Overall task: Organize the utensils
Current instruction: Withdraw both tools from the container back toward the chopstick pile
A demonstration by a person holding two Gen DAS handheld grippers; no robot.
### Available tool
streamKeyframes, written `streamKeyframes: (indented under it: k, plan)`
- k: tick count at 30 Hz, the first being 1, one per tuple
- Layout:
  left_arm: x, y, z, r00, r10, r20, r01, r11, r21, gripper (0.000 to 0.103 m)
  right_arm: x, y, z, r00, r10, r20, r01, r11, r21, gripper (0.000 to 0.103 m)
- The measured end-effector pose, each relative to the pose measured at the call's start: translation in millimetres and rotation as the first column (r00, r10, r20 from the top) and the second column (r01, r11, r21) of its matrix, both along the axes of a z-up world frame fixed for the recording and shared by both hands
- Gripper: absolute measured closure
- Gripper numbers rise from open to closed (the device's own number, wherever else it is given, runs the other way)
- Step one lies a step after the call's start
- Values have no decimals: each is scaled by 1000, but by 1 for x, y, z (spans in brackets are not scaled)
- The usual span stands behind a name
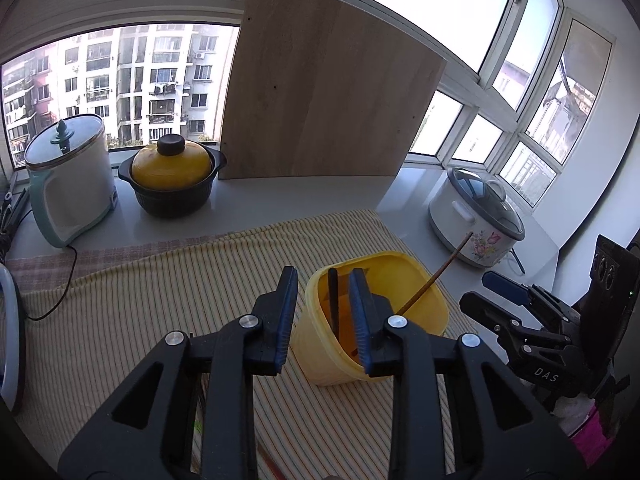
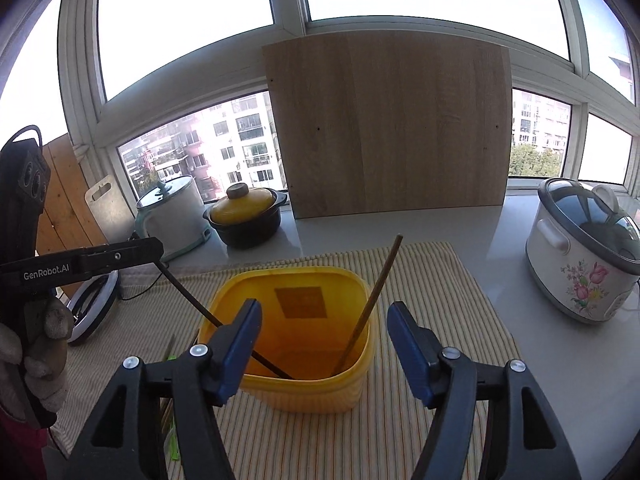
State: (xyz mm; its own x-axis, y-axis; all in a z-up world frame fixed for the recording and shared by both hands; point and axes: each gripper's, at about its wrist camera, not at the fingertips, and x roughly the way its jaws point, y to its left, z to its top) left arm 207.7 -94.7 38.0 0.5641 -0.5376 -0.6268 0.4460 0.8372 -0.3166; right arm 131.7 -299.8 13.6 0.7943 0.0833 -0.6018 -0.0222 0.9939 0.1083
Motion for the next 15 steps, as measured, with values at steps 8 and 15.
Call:
streamKeyframes:
  k: [8,15]
  plan:
    - [-24,33,17,995,40,94,-44,998,40,77,-23,17,19,997,36,74,-33,998,-45,10]
    - [-42,69,1,994,83,77,-90,991,99,77,-36,48,17,991,124,52,-122,991,-54,9]
